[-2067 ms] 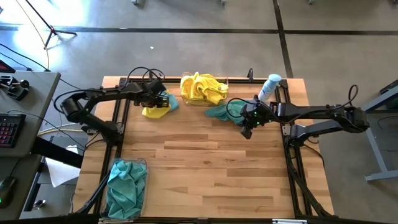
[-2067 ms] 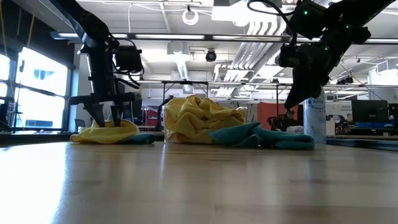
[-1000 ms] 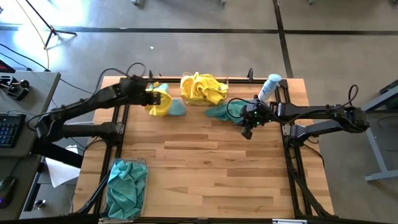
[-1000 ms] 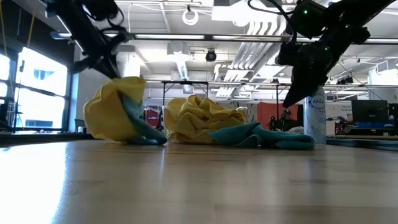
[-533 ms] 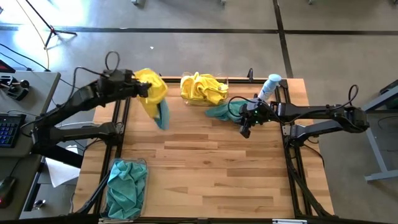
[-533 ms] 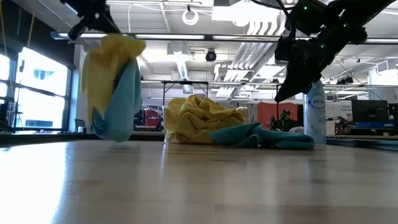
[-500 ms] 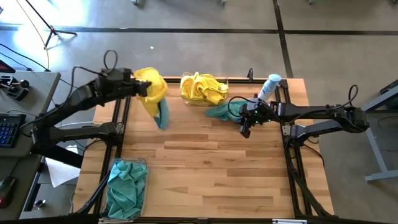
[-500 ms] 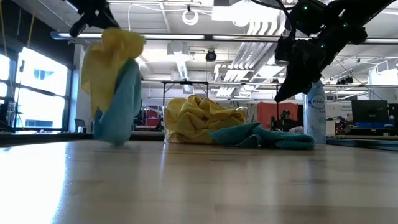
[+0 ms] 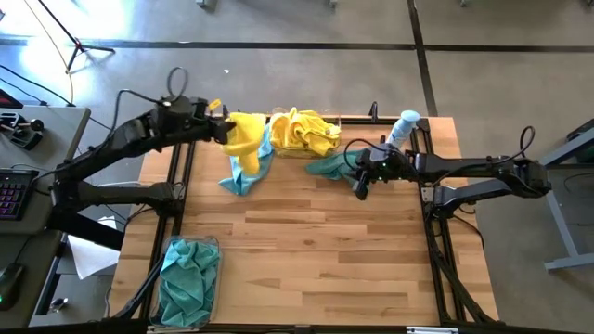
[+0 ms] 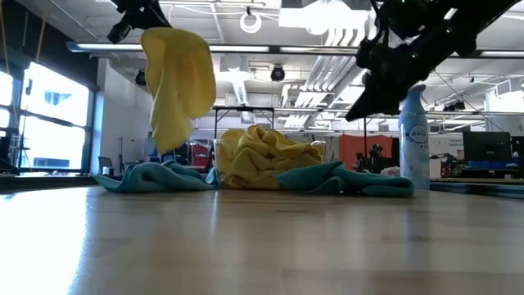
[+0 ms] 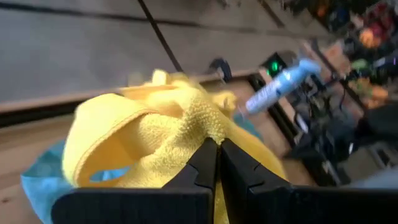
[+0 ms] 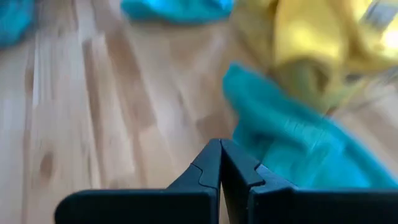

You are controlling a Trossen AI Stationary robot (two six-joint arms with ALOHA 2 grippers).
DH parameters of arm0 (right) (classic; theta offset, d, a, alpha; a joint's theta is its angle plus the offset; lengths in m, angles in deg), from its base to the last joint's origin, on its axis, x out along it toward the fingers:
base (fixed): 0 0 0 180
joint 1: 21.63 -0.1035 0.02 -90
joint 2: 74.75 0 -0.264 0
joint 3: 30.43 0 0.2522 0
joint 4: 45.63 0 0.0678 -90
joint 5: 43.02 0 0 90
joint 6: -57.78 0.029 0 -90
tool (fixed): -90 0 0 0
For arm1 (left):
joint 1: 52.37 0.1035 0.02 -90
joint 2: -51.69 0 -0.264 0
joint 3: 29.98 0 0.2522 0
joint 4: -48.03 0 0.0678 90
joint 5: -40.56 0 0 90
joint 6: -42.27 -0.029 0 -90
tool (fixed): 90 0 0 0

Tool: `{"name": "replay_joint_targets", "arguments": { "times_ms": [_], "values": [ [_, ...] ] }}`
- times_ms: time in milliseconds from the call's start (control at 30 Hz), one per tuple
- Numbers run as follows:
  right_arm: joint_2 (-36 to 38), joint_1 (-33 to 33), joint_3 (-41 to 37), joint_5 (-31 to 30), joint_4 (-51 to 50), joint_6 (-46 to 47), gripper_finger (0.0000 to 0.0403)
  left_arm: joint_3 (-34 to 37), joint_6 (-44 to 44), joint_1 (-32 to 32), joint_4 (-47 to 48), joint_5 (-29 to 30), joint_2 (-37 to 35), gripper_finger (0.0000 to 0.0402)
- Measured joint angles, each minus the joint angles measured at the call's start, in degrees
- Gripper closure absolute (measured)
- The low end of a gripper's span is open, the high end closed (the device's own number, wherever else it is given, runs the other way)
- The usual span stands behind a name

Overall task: Sort microfiber towel by color & place in baskets
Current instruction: Put the yellow microfiber towel into the top transparent bin

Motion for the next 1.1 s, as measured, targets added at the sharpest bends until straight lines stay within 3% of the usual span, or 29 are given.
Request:
{"name": "replay_joint_targets", "arguments": {
  "times_ms": [200,533,700,867,1100],
  "values": [
    [0.0,0.0,1.4,-2.1,7.2,-0.8,0.0402,0.0,2.2,-4.2,-1.8,-1.9,5.9,0.0401],
    [-0.1,0.0,14.2,-0.9,7.1,-10.2,0.0387,0.1,3.7,-11.0,-11.1,-7.4,15.6,0.0401],
    [-2.1,0.0,21.2,0.9,7.0,-12.9,0.0326,0.1,4.3,-12.4,-17.2,-9.5,20.2,0.0401],
    [-9.2,0.0,27.0,4.0,6.7,-14.0,0.025,0.0,4.6,-12.7,-25.9,-13.0,24.4,0.0401],
    [-19.7,-0.7,32.7,10.9,6.1,-14.6,0.017,-8.2,0.2,-13.6,-23.3,-13.5,30.3,0.0401]
  ]
}}
